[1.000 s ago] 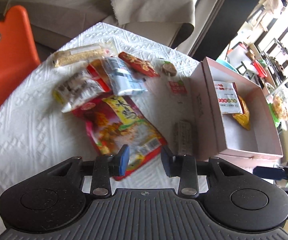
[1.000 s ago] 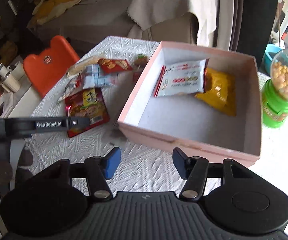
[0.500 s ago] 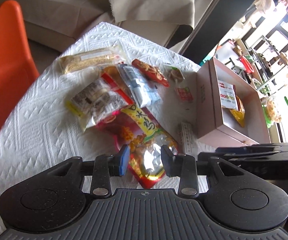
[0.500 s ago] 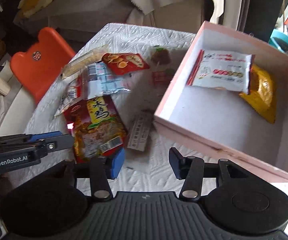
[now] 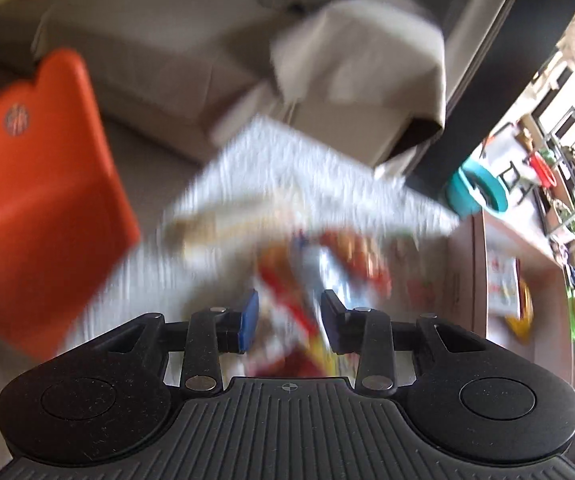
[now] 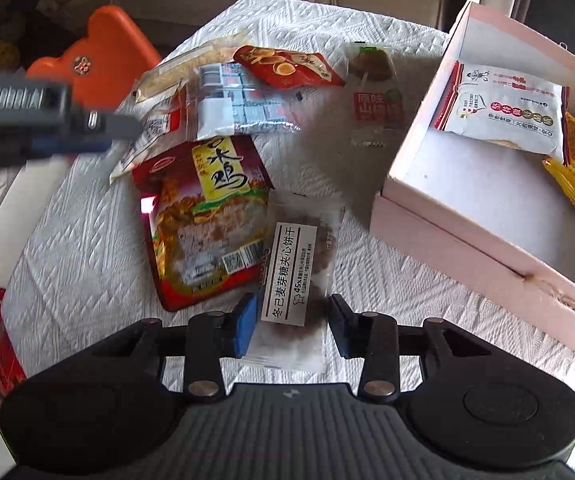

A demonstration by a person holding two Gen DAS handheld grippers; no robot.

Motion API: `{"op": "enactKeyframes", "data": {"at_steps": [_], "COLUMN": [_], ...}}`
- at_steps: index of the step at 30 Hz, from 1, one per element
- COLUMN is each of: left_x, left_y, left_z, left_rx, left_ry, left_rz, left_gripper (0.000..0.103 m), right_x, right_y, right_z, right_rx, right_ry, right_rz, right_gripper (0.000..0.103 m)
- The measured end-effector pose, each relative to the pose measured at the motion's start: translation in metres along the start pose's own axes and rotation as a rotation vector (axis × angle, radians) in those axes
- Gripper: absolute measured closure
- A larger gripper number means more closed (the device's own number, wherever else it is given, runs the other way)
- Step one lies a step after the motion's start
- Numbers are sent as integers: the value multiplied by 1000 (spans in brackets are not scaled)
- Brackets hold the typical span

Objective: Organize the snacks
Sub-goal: 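Grasp the long bread stick packet with the left gripper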

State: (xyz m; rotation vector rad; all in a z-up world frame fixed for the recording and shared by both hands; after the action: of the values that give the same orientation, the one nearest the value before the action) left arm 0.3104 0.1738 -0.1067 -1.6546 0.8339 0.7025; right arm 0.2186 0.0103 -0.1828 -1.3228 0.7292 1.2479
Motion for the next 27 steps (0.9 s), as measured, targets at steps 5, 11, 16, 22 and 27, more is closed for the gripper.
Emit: {"op": "enactKeyframes", "data": {"at_steps": [5, 11, 16, 22, 27], "left_x": [56, 119, 134, 114, 62], "left_y": [-55, -39, -44, -30, 7], "left_z": [5, -4, 4, 35, 70], "left_rx": [412, 647, 559, 312, 142], "left_ry": [-158, -96, -103, -85, -72], "left_rz": [61, 280, 286, 359, 325], "left_gripper": [64, 58, 59, 69, 70], "right_x": [-5, -7, -6, -3, -36], "right_y": [7, 7, 12, 13, -13], "right_z": [-12, -15, -5, 1, 7], "right_rx": [-26, -88, -149, -163, -134], "right_ry": [-28, -81, -82, -13, -39], "right_rz": [38, 36, 25, 29, -63], "right_gripper": [64, 53, 40, 39, 39]}}
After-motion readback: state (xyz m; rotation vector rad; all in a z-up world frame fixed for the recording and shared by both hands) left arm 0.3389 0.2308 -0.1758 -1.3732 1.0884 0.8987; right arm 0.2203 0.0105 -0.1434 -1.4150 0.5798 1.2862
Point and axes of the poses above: each gripper's, at about its wrist camera, not at the fingertips, and x roughly the way its jaws point, z to its left, y to its underside, the point moved 8 cm from there along x, roughly the way its jaws point
